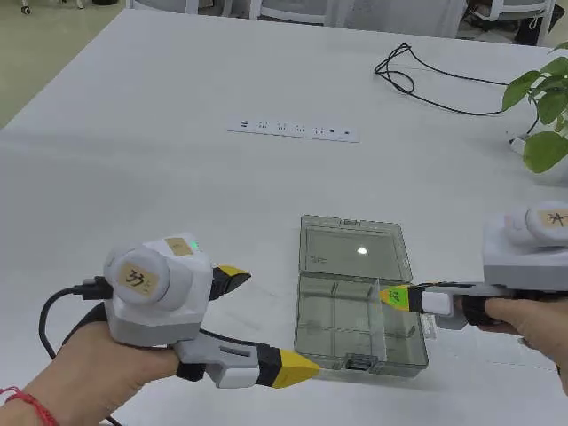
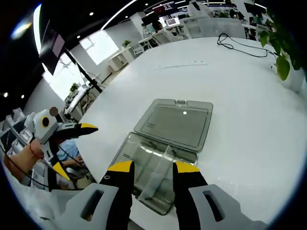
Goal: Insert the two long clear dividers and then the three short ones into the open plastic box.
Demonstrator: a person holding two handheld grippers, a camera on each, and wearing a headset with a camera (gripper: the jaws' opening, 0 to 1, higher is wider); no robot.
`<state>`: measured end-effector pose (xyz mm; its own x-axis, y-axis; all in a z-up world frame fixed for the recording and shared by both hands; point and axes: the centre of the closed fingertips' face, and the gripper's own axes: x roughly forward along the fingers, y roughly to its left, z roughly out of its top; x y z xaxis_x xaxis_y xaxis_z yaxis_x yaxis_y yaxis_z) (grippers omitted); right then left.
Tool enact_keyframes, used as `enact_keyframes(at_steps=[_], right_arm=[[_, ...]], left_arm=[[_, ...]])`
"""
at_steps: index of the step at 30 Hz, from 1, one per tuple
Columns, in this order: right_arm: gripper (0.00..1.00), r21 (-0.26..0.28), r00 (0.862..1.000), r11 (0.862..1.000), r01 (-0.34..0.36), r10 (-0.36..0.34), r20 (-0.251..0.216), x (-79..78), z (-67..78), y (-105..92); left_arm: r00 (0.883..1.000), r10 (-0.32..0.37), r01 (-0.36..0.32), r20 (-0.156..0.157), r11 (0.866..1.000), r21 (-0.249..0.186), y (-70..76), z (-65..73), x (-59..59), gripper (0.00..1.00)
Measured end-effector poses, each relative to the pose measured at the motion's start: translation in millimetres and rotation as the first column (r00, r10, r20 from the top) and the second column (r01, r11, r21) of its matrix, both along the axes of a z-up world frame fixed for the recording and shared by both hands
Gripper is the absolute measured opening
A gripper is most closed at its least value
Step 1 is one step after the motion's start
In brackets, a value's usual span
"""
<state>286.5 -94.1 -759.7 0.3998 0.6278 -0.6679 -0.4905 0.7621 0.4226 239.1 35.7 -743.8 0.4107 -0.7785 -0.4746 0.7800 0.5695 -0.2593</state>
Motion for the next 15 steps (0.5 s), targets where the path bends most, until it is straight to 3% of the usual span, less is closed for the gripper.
enact_keyframes(at_steps=[8, 15], right_arm=[[0.45, 0.022, 0.993, 0.997, -0.069, 0.067, 0.095, -5.4, 24.1, -8.4], [0.54, -0.003, 0.979, 0.99, -0.142, 0.141, 0.148, -13.4, 30.1, -19.8]], left_arm=[[1.0, 0.021, -0.021, -0.005, 1.0, 0.016, 2.1, 0.9, 5.4, 0.94], [0.998, 0.054, -0.053, -0.026, 0.998, 0.036, 8.0, -3.3, 11.0, 0.93]])
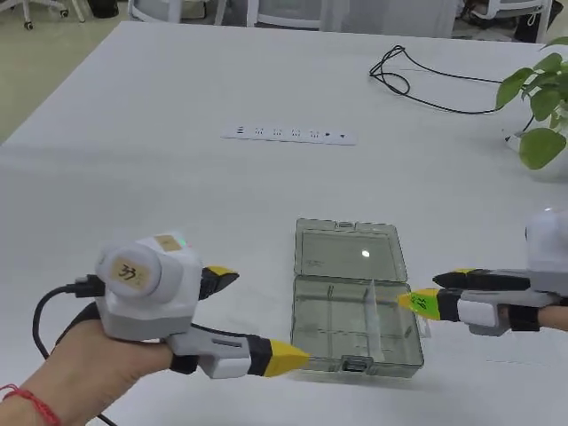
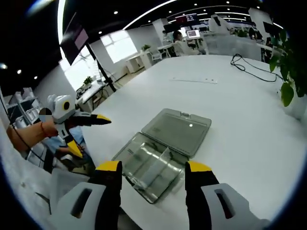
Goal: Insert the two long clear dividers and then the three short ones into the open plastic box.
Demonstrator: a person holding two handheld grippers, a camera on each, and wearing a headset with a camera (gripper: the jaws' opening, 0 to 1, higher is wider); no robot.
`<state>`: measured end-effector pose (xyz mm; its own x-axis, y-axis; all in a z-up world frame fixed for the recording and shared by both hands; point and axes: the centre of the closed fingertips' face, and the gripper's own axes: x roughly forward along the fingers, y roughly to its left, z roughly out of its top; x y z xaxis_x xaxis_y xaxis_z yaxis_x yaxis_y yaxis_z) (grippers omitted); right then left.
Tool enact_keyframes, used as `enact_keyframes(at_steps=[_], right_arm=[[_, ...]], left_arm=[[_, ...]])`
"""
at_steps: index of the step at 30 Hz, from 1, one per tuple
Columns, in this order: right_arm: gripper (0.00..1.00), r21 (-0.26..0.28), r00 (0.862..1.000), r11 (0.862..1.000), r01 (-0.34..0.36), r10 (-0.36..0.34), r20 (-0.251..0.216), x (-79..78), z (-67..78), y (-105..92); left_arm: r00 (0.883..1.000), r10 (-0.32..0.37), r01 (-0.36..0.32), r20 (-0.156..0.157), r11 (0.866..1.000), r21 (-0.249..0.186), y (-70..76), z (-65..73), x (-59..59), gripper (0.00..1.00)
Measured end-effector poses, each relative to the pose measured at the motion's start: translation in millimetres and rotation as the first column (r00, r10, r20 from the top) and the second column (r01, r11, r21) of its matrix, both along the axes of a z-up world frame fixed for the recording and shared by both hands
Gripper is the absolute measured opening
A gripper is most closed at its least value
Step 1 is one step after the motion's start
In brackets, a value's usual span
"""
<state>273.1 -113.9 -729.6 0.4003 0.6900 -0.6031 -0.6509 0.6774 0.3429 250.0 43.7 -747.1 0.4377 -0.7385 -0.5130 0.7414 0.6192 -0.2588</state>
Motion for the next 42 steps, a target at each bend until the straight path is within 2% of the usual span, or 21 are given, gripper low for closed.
enact_keyframes(at_steps=[5, 8, 10, 11, 12, 13, 15, 18, 20, 21, 22, 24, 27, 29, 31, 32, 34, 36, 41, 42], right_arm=[[0.62, -0.015, 0.998, 0.999, -0.052, 0.052, 0.026, -8.0, -1.0, -10.0], [0.66, -0.026, 0.995, 0.996, -0.084, 0.085, 0.053, -11.6, -0.7, -16.2], [0.68, -0.023, 0.993, 0.995, -0.099, 0.1, 0.059, -14.2, -0.1, -18.8], [0.69, -0.024, 0.991, 0.993, -0.114, 0.115, 0.073, -15.5, 0.8, -20.2], [0.7, -0.027, 0.989, 0.992, -0.124, 0.126, 0.083, -16.3, 1.0, -21.4], [0.72, -0.03, 0.986, 0.99, -0.137, 0.139, 0.09, -18.0, 0.8, -23.3], [0.74, -0.038, 0.981, 0.986, -0.16, 0.163, 0.109, -20.6, 0.7, -26.7], [0.76, -0.041, 0.975, 0.983, -0.179, 0.183, 0.124, -23.8, 0.2, -31.2], [0.78, -0.038, 0.971, 0.98, -0.194, 0.197, 0.137, -26.5, -0.1, -35.0], [0.78, -0.038, 0.966, 0.978, -0.204, 0.207, 0.153, -27.7, 0.5, -36.9], [0.79, -0.037, 0.966, 0.978, -0.206, 0.209, 0.149, -29.6, -0.6, -38.9], [0.81, -0.033, 0.958, 0.975, -0.221, 0.223, 0.178, -31.5, 0.4, -42.2], [0.83, -0.03, 0.955, 0.973, -0.231, 0.232, 0.183, -36.1, -2.1, -49.1], [0.83, -0.028, 0.957, 0.974, -0.226, 0.227, 0.178, -37.5, -4.1, -54.0], [0.83, -0.023, 0.958, 0.975, -0.221, 0.221, 0.182, -39.2, -4.3, -57.7], [0.83, -0.022, 0.958, 0.976, -0.219, 0.219, 0.185, -40.3, -4.5, -59.3], [0.83, -0.019, 0.959, 0.977, -0.214, 0.214, 0.186, -41.2, -4.9, -61.9], [0.83, -0.019, 0.96, 0.977, -0.211, 0.211, 0.184, -42.3, -6.2, -63.8], [0.83, -0.021, 0.962, 0.979, -0.201, 0.202, 0.185, -43.3, -7.1, -68.1], [0.83, -0.02, 0.962, 0.98, -0.2, 0.201, 0.186, -43.4, -6.8, -68.3]], left_arm=[[1.0, 0.028, -0.027, -0.014, 0.999, 0.022, 5.9, -4.5, 2.8, 0.9], [0.997, 0.054, -0.052, -0.049, 0.997, 0.053, 11.8, -11.4, 3.6, 0.9], [0.996, 0.067, -0.064, -0.055, 0.996, 0.068, 14.5, -13.7, 4.7, 0.88], [0.994, 0.082, -0.077, -0.071, 0.994, 0.077, 16.8, -16.0, 4.8, 0.88], [0.99, 0.101, -0.092, -0.102, 0.991, 0.092, 20.0, -20.1, 3.8, 0.87], [0.991, 0.097, -0.088, -0.092, 0.991, 0.097, 20.3, -20.7, 5.4, 0.86], [0.989, 0.109, -0.095, -0.098, 0.987, 0.131, 24.4, -25.1, 5.5, 0.85], [0.978, 0.147, -0.121, -0.15, 0.978, 0.169, 30.3, -34.2, 5.1, 0.83], [0.965, 0.184, -0.144, -0.187, 0.968, 0.208, 36.3, -42.7, 4.9, 0.81], [0.965, 0.185, -0.144, -0.187, 0.967, 0.212, 36.2, -45.7, 6.4, 0.8], [0.964, 0.188, -0.145, -0.187, 0.964, 0.222, 37.0, -48.1, 6.9, 0.79], [0.962, 0.192, -0.139, -0.196, 0.957, 0.254, 38.8, -55.0, 5.8, 0.76], [0.957, 0.202, -0.136, -0.209, 0.947, 0.291, 38.1, -65.0, 5.4, 0.75], [0.949, 0.219, -0.139, -0.226, 0.936, 0.324, 40.7, -71.9, 4.3, 0.72], [0.949, 0.224, -0.141, -0.222, 0.931, 0.336, 39.0, -76.2, 6.3, 0.7], [0.944, 0.237, -0.144, -0.23, 0.922, 0.36, 41.0, -80.5, 6.4, 0.68], [0.941, 0.248, -0.145, -0.23, 0.911, 0.387, 42.7, -88.4, 8.2, 0.65], [0.933, 0.262, -0.143, -0.246, 0.899, 0.413, 44.1, -94.4, 6.9, 0.63], [0.932, 0.272, -0.136, -0.239, 0.876, 0.463, 46.6, -103.5, 7.8, 0.56], [0.939, 0.265, -0.136, -0.22, 0.872, 0.469, 47.3, -102.3, 10.9, 0.55]])
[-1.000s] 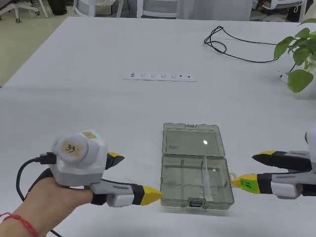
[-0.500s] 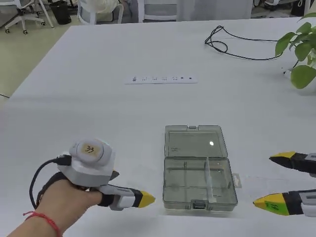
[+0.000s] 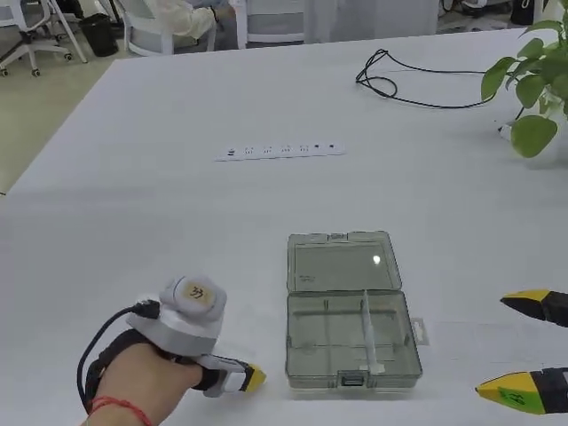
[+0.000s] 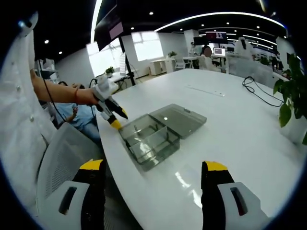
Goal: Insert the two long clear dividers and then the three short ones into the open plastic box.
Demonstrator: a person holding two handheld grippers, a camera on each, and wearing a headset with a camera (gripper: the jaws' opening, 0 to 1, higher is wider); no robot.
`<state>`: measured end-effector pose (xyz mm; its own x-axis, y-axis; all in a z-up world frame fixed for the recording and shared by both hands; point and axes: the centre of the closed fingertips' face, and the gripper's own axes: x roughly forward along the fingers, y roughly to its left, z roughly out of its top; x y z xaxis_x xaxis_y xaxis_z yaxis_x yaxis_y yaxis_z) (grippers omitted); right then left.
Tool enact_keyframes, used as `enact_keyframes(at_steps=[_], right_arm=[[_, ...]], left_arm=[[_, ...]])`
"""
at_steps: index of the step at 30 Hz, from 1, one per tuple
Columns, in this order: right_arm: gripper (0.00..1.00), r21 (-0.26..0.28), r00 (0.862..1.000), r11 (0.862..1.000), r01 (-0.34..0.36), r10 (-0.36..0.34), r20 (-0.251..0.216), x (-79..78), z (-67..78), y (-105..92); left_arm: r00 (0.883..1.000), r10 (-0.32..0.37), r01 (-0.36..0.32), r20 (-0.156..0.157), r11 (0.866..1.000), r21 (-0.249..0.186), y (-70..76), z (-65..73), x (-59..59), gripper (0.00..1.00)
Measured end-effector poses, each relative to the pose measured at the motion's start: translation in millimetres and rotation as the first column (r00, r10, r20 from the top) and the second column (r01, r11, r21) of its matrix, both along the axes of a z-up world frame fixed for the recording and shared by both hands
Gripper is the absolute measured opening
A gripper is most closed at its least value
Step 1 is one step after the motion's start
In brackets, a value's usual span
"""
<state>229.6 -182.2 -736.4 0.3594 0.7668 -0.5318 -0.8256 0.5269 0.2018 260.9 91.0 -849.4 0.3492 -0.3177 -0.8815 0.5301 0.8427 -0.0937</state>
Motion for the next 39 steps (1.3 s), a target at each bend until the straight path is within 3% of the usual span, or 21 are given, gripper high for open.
enact_keyframes(at_steps=[5, 8, 15, 22, 32, 39], right_arm=[[0.83, 0.006, 1.0, 1.0, 0.005, -0.005, 0.003, 0.5, 0.4, -0.6], [0.83, 0.007, 1.0, 1.0, 0.012, -0.012, 0.008, 2.9, 0.9, -0.6], [0.83, 0.016, 1.0, 1.0, 0.017, -0.017, 0.015, 6.6, 2.3, 1.1], [0.83, 0.014, 1.0, 1.0, 0.017, -0.017, 0.015, 5.0, 0.8, 0.6], [0.83, -0.002, 1.0, 1.0, 0.01, -0.01, 0.017, 2.2, -2.1, -0.6], [0.83, -0.014, 1.0, 1.0, 0.004, -0.004, 0.013, 0.5, -4.2, -0.6]], left_arm=[[1.0, -0.012, 0.012, 0.002, 0.997, 0.078, 6.8, -2.4, -0.4, 0.45], [0.999, -0.028, 0.026, 0.018, 0.994, 0.108, 7.3, -3.0, -2.5, 0.44], [1.0, -0.027, 0.026, 0.002, 0.994, 0.104, 11.9, -1.3, -1.1, 0.33], [0.999, -0.033, 0.035, -0.017, 0.994, 0.099, 12.6, -1.5, -0.9, 0.32], [0.999, -0.001, 0.003, -0.052, 0.999, 0.037, 12.8, 0.1, -0.3, 0.31], [0.998, 0.019, -0.019, -0.057, 1.0, -0.004, 11.2, 1.4, -2.2, 0.3]])
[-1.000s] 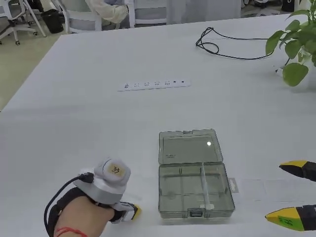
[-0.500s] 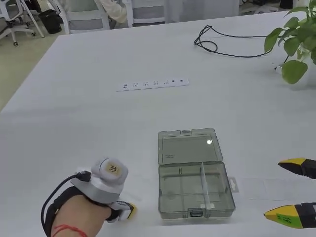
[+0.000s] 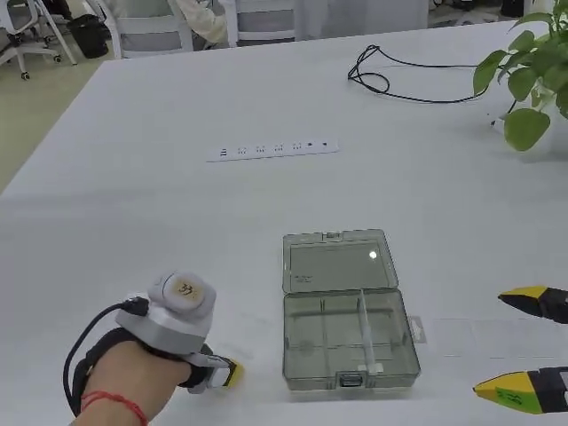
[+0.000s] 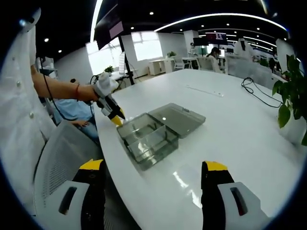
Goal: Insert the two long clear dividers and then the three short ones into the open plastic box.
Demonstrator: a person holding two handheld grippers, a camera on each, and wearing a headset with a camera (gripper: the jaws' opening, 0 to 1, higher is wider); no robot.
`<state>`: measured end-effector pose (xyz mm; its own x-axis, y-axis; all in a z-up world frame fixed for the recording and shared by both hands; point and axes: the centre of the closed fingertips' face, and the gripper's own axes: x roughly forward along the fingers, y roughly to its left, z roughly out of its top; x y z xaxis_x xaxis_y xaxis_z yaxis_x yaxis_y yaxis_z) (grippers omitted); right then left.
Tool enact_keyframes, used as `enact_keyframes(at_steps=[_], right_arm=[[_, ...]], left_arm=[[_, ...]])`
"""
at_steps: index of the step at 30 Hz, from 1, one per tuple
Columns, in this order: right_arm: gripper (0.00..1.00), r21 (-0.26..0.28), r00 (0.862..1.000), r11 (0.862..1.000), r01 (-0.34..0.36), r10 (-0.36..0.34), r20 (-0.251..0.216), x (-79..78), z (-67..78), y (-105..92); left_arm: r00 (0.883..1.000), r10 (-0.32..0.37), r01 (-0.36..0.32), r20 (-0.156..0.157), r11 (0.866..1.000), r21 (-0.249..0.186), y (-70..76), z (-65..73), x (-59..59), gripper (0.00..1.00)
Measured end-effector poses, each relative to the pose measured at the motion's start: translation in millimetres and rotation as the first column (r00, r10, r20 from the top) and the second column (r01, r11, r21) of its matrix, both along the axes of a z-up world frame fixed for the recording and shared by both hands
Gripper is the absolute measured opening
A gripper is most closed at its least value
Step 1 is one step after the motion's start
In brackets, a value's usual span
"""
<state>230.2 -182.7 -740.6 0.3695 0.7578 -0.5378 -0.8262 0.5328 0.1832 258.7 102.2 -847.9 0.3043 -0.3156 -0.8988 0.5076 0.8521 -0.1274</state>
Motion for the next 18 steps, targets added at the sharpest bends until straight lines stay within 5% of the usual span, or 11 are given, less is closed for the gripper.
enact_keyframes(at_steps=[10, 18], right_arm=[[0.83, 0.003, 1.0, 1.0, -0.001, 0.001, -0.004, -2.1, 5.6, 9.0], [0.83, 0.024, 1.0, 1.0, 0.01, -0.009, -0.011, -1.1, 15.0, 25.1]], left_arm=[[0.997, 0.072, -0.072, 0.005, 0.992, -0.102, -1.9, 6.3, -5.2, 0.3], [0.991, 0.131, -0.123, 0.028, 0.973, -0.197, -5.5, 22.0, -8.8, 0.3]])
